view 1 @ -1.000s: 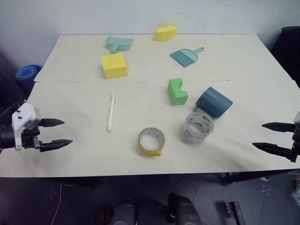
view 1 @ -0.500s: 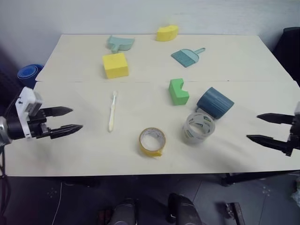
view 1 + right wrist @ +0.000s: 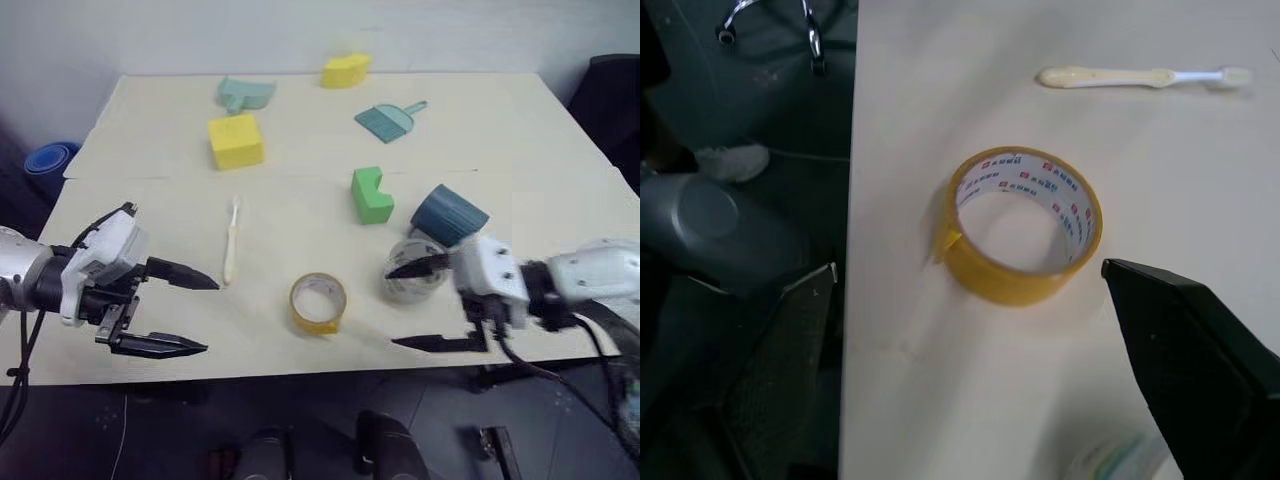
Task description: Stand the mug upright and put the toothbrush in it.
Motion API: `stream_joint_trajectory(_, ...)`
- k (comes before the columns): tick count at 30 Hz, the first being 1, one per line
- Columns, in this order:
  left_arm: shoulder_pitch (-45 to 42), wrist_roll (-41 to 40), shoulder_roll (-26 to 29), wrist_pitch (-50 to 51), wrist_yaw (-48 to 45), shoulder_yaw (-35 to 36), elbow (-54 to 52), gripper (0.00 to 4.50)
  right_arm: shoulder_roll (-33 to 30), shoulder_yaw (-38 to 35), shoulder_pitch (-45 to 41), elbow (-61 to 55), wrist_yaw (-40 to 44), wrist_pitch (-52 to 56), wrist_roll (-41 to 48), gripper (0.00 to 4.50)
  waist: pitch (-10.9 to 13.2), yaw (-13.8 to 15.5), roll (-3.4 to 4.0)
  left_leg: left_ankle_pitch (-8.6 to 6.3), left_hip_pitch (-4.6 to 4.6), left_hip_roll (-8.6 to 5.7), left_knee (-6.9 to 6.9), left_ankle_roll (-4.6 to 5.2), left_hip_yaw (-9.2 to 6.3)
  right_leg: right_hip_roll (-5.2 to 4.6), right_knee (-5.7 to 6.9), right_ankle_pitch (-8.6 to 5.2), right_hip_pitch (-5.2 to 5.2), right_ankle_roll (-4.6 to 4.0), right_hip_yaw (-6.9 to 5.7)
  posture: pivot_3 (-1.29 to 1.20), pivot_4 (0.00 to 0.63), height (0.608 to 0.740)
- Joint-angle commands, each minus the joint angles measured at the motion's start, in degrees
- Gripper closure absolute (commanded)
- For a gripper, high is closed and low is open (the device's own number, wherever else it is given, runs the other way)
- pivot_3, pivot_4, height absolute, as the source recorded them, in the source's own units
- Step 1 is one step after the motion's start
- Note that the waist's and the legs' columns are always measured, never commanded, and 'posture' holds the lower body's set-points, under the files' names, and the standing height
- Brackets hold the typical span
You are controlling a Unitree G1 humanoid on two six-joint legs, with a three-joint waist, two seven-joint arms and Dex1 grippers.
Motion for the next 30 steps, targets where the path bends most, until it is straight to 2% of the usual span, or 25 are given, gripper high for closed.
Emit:
stream_joint_trajectory(1,2.0,2.9,2.1,-4.3,-3.0,1.9,0.0,0.0,4.0,11.1,-4.7,5.4,2.9,-5.6,-10.0,0.07,0.0,0.1,0.01,0.0,0.01,0.0,-0.04,0.0,0.0,0.0,0.01,0.0,-0.02,0.0,0.0,0.0,0.15,0.74)
stream_joint_trajectory(10,7.8,2.8,1.4,-3.4,-1.0,7.3,-4.1,0.0,16.6,22.4,-12.4,17.7,4.0,-10.7,-21.4,0.07,0.0,-0.2,-0.02,-0.01,-0.05,0.03,0.02,0.01,0.0,0.0,0.07,0.0,-0.04,0.01,-0.09,0.0,0.15,0.74)
stream_joint_trajectory(14,8.6,2.4,0.9,-2.3,0.5,9.2,-5.5,0.0,18.5,25.7,-12.7,21.7,6.0,-13.1,-24.9,0.86,0.0,-0.1,-0.03,-0.01,-0.05,0.03,0.02,0.0,-0.05,-0.01,0.13,0.0,-0.03,0.01,-0.11,0.0,0.15,0.74)
stream_joint_trajectory(23,7.0,1.9,1.0,-2.7,1.3,8.7,-4.4,0.0,21.5,24.8,-12.1,25.8,6.4,-16.2,-28.3,3.85,0.0,-1.2,-0.03,-0.02,-0.01,0.04,0.01,-0.02,-0.06,0.0,0.16,0.0,-0.01,0.01,-0.13,0.0,0.15,0.74)
stream_joint_trajectory(27,3.1,2.3,0.8,-4.5,1.0,4.9,-2.1,0.0,22.5,21.6,-12.1,24.2,6.5,-13.1,-25.4,3.85,0.0,-1.1,-0.03,-0.02,-0.02,0.06,0.02,-0.04,-0.07,0.01,0.17,0.0,-0.02,0.01,-0.14,0.0,0.15,0.74)
stream_joint_trajectory(28,1.5,2.5,0.6,-5.0,0.9,3.4,-1.3,0.0,22.4,21.4,-12.1,23.7,7.0,-12.8,-25.1,4.17,0.0,-1.1,-0.03,-0.02,-0.03,0.06,0.02,-0.04,-0.07,0.0,0.16,0.0,-0.02,0.01,-0.14,0.0,0.15,0.74)
stream_joint_trajectory(30,-1.3,2.9,0.3,-5.9,0.6,0.9,0.2,0.0,22.4,21.3,-12.1,23.1,7.1,-12.9,-25.4,4.49,0.0,-1.1,-0.03,-0.02,-0.02,0.05,0.02,-0.04,-0.07,0.01,0.16,0.0,-0.01,0.01,-0.14,0.0,0.15,0.74)
